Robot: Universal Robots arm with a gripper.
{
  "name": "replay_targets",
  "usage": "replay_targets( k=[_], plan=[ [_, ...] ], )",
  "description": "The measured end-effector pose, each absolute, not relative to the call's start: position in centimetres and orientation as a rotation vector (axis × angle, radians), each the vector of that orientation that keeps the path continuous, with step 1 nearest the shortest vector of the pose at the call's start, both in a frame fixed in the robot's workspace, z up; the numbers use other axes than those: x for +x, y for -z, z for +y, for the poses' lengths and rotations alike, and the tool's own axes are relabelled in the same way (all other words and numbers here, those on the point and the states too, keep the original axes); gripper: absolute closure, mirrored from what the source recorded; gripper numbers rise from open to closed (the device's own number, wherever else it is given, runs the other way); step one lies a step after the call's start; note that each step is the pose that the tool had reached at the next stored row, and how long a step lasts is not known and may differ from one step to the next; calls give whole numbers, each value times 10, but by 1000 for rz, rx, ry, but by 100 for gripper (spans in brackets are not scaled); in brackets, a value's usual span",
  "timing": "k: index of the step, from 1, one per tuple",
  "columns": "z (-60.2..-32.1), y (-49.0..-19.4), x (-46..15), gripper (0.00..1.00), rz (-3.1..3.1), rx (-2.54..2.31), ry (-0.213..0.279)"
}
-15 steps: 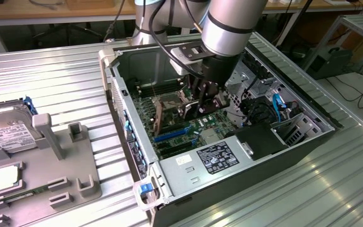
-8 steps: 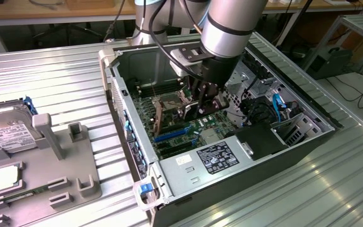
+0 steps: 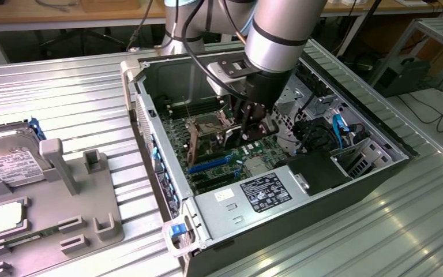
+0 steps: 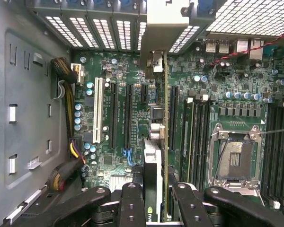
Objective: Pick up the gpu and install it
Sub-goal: 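Insert the gpu into the slot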
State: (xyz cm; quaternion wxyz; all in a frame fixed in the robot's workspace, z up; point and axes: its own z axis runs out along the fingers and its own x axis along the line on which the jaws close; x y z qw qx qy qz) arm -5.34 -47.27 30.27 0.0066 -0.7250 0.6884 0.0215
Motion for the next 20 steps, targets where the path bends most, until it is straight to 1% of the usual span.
replay_targets(
  k=[20],
  plan=[
    [-473,-299,-53,72,2192,-2230,-67]
  ],
)
